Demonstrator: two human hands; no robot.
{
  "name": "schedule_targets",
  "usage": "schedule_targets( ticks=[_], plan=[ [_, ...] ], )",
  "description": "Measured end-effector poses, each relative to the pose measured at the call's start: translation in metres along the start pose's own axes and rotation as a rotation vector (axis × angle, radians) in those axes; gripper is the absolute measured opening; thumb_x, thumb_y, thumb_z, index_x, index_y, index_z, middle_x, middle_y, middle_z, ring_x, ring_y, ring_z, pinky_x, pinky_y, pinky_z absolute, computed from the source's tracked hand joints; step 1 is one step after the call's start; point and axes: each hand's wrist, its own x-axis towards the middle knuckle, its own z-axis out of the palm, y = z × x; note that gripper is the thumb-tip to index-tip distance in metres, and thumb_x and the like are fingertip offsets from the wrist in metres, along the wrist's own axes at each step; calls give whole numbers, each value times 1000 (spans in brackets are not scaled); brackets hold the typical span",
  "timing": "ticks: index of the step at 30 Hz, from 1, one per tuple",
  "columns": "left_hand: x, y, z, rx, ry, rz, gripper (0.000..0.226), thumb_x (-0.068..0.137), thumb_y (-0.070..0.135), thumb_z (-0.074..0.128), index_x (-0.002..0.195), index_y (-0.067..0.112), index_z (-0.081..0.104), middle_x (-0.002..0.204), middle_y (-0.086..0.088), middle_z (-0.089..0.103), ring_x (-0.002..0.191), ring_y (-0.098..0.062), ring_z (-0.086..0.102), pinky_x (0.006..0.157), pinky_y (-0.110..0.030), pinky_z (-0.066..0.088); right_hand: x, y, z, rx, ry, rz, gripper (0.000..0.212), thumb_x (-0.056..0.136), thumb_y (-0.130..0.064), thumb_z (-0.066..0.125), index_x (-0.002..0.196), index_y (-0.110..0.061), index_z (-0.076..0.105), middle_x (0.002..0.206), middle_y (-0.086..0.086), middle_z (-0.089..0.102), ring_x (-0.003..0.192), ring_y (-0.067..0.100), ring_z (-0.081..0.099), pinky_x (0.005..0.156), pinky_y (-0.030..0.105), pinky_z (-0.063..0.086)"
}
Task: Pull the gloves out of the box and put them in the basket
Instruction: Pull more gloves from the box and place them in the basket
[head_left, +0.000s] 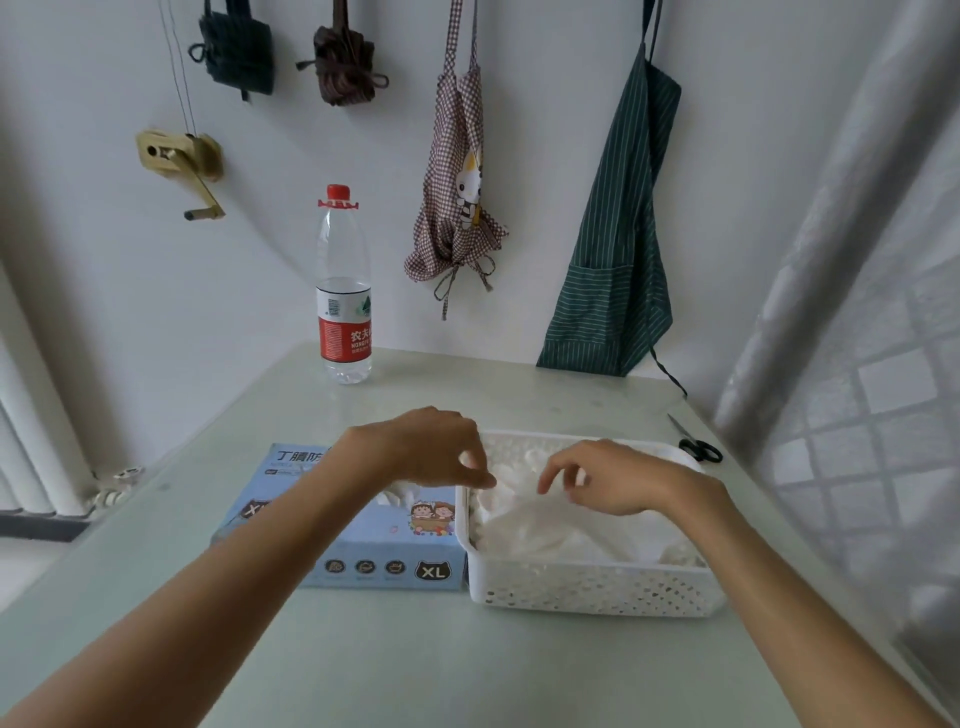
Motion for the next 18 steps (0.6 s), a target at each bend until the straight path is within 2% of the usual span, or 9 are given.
schedule_targets(
  ticks=[3,6,8,10,12,13,15,16,18],
  plan=[
    [-27,-30,-1,-175,135,-82,24,92,36,58,114,30,66,124,11,62,110,-9,58,98,-28,43,4,-17,16,84,-32,-83,44,93,-4,40,108,-36,66,100,-5,58,81,14,58,81,33,50],
    [-55,-69,16,-301,211,-228,27,90,28,61,117,30,63,128,10,58,116,-11,55,100,-26,40,12,-21,24,63,-63,-76,37,94,-11,45,104,-38,68,102,-2,61,85,26,62,81,36,51],
    [-70,-93,27,-318,178,-308,31,89,31,63,120,33,60,130,9,57,115,-12,54,98,-27,42,14,-22,21,98,-37,-68,29,94,-16,50,102,-37,69,98,-8,60,77,17,62,75,31,51],
    [-80,-111,30,-332,153,-333,37,85,38,66,120,33,60,129,7,58,111,-13,55,96,-29,44,16,-29,16,143,66,-77,21,94,-22,54,100,-38,67,95,-11,60,70,8,58,71,26,47],
    [-87,-120,28,-354,135,-320,61,72,55,68,126,28,58,132,6,55,117,-15,53,94,-26,43,16,-44,13,145,201,-101,18,93,-25,56,101,-38,66,93,-14,61,72,3,57,74,27,48],
    [-89,-126,30,-358,102,-331,80,62,66,66,133,31,51,139,7,48,126,-15,46,98,-26,40,21,-57,16,146,246,-113,18,92,-25,56,102,-36,66,92,-15,61,75,3,57,75,28,49],
    [-92,-132,35,-320,-7,-367,115,46,84,60,146,39,25,154,13,23,141,-12,23,113,-37,25,25,-83,23,182,285,-144,17,91,-26,57,104,-34,65,91,-14,63,79,4,60,73,26,48],
    [-92,-135,39,-305,-68,-387,124,41,88,56,148,40,14,156,15,13,143,-11,14,116,-41,18,30,-96,29,193,277,-161,18,90,-28,58,105,-33,65,91,-13,65,79,5,61,70,23,47],
    [-90,-141,46,-292,-156,-424,127,43,89,54,149,39,5,157,16,4,145,-11,6,118,-43,12,44,-118,42,162,252,-172,18,89,-29,59,105,-32,66,92,-10,67,80,8,63,67,22,45]
  ],
)
